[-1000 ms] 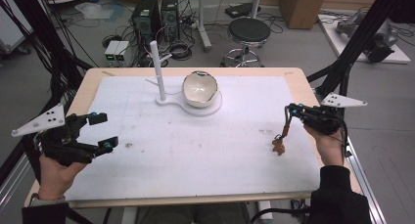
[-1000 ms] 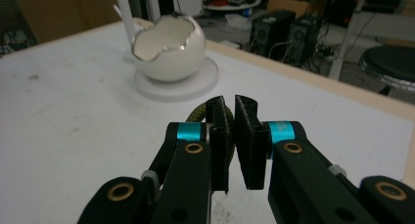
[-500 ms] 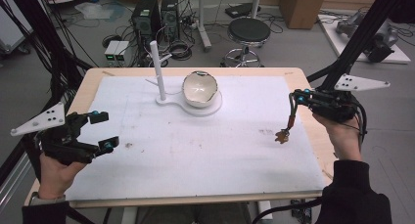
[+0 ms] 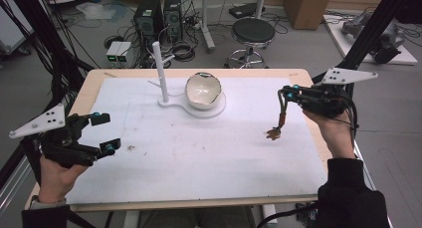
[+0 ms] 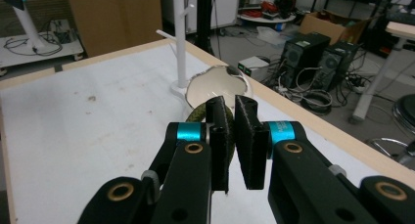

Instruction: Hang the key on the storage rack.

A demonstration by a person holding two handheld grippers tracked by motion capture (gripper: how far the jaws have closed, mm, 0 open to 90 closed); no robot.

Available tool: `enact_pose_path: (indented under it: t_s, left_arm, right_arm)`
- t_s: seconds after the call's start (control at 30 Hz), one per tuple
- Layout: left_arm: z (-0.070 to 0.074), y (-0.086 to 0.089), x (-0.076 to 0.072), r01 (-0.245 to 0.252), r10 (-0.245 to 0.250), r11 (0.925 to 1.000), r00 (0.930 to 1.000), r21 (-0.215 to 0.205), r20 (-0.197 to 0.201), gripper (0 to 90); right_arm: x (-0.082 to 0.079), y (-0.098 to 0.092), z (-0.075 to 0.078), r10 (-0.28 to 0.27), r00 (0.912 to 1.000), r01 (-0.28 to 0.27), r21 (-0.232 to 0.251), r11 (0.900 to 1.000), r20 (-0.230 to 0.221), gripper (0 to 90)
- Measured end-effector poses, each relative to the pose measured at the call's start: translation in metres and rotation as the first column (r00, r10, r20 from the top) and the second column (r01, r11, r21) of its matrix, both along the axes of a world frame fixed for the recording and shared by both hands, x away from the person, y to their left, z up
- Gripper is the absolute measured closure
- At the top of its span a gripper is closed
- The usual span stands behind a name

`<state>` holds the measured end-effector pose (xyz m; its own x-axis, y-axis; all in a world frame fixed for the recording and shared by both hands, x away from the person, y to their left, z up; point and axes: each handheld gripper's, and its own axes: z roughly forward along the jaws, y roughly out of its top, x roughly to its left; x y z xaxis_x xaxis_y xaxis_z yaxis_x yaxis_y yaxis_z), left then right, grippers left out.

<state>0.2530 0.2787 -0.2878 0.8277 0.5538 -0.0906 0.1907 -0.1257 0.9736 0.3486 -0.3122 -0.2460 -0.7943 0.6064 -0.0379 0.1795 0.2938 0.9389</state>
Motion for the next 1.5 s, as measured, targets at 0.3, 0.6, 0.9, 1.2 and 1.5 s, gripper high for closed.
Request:
enact_pose_path:
  t_s: [0.3,0.6,0.9,1.2,1.5]
  left_arm:
    - [0.0,-0.001,-0.001,0.003,-0.003,1.0,1.0,0.004,-0.002,10.8]
    - [-0.001,0.005,-0.007,-0.004,0.004,1.0,1.0,0.004,-0.001,10.8]
    - [-0.002,0.018,-0.014,-0.031,0.031,0.9994,0.9995,-0.013,-0.002,10.8]
    - [-0.002,0.026,-0.017,-0.032,0.032,0.9994,0.9995,-0.013,0.003,10.8]
    - [-0.003,0.026,-0.012,-0.03,0.03,0.9993,0.9995,-0.022,0.002,10.8]
  right_arm:
    - [0.013,0.051,0.007,0.062,0.9981,-0.062,-0.013,0.998,0.001,84.9]
    - [0.036,0.101,0.007,0.121,0.9925,-0.122,-0.026,0.992,-0.012,84.9]
    - [0.062,0.153,0.002,0.17,0.9849,-0.171,-0.034,0.985,-0.032,84.9]
    - [0.082,0.19,-0.006,0.16,0.9857,-0.162,-0.039,0.986,-0.053,84.9]
    - [0.096,0.229,-0.008,0.197,0.9772,-0.2,-0.033,0.979,-0.079,84.9]
